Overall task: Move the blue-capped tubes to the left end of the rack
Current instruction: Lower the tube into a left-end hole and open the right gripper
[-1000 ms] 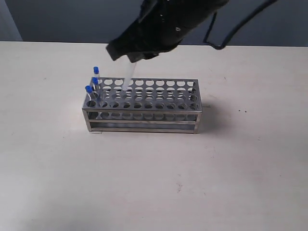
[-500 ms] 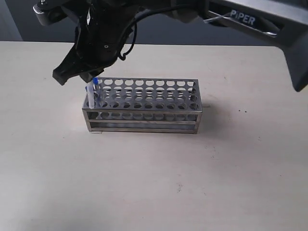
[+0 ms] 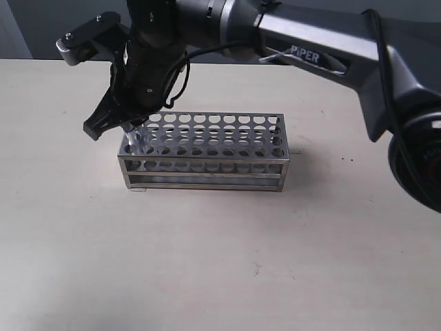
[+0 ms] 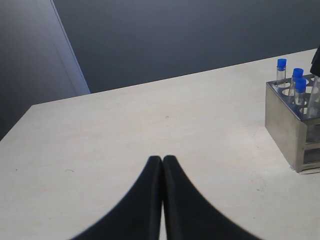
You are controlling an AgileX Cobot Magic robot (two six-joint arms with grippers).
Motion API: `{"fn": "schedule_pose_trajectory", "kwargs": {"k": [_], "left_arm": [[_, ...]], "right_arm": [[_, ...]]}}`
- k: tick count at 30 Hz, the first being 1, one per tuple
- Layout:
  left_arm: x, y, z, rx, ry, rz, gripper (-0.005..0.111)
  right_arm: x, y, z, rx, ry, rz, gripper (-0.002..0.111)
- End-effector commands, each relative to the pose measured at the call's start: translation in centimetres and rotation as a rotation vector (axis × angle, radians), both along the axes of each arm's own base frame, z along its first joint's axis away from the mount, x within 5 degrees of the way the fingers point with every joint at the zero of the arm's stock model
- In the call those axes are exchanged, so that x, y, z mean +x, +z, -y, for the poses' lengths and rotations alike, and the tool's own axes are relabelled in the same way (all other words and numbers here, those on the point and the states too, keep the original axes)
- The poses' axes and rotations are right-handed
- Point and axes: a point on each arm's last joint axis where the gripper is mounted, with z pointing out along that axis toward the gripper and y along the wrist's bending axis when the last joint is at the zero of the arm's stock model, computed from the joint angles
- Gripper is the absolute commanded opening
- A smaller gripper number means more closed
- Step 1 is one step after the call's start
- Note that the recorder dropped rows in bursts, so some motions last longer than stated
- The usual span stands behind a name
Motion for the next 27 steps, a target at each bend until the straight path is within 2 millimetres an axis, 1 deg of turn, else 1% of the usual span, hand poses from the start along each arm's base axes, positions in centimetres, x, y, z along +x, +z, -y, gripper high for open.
{"fn": "schedule_pose_trajectory", "kwargs": {"k": [1, 9, 11, 13, 17, 18, 19, 23, 27], "left_arm": [[0.0, 0.2, 0.1, 0.000, -0.008, 0.010, 0.000], [0.0, 0.2, 0.1, 0.000, -0.008, 0.010, 0.000], [0.0, 0.2, 0.1, 0.000, -0.008, 0.010, 0.000], [0.0, 0.2, 0.1, 0.000, -0.008, 0.010, 0.000], [0.0, 0.2, 0.1, 0.000, -0.008, 0.010, 0.000], [0.0, 0.2, 0.1, 0.000, -0.008, 0.010, 0.000], [0.0, 0.2, 0.1, 0.000, -0.008, 0.010, 0.000], [0.0, 0.2, 0.1, 0.000, -0.008, 0.010, 0.000], [0.0, 0.2, 0.1, 0.000, -0.008, 0.010, 0.000]], "right_arm": [[0.3, -0.4, -0.2, 0.002, -0.002, 0.005, 0.000], [0.5, -2.9, -0.8, -0.011, -0.028, -0.042, 0.000], [0.5, -3.1, -0.8, -0.013, -0.033, -0.047, 0.003], [0.5, -3.1, -0.8, -0.012, -0.039, -0.050, 0.011], [0.4, -3.2, -0.7, -0.025, -0.049, -0.066, 0.038], [0.3, -3.1, -0.6, -0.033, -0.054, -0.076, 0.043], [0.3, -3.2, -0.5, -0.041, -0.065, -0.088, 0.046], [0.0, -2.5, -0.1, -0.058, -0.074, -0.107, 0.044], [-0.2, -0.8, 0.2, -0.030, -0.077, -0.092, 0.045]]}}
